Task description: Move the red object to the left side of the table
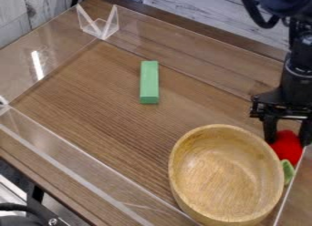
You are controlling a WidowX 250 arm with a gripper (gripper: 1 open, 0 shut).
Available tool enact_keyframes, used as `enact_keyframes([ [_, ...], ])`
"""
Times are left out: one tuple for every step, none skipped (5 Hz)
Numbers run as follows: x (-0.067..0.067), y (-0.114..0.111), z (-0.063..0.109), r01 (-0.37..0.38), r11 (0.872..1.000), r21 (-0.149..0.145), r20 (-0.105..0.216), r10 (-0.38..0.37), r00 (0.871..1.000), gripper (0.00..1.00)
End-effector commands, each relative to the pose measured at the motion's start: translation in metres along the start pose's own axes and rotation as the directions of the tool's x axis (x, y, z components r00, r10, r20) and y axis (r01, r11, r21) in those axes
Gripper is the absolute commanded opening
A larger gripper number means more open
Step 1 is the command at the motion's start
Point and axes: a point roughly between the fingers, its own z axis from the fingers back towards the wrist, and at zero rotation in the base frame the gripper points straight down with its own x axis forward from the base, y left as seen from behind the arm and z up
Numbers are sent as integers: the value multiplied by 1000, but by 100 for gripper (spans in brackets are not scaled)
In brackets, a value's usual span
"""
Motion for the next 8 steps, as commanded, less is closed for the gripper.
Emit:
enact_keyframes([
  [12,-11,11,8,999,-47,47,-6,999,100],
  [8,-9,13,8,999,-50,51,-6,999,0],
  [1,-7,16,6,999,-53,57,-3,998,100],
  [-5,-8,19,10,999,-54,65,-6,998,100],
  [-8,-4,12,66,997,-49,62,-63,996,100],
  [-14,5,36,68,995,-70,89,-62,994,0],
  [-6,20,69,142,985,-101,133,-128,983,0],
  [5,47,98,184,975,-122,167,-163,972,0],
])
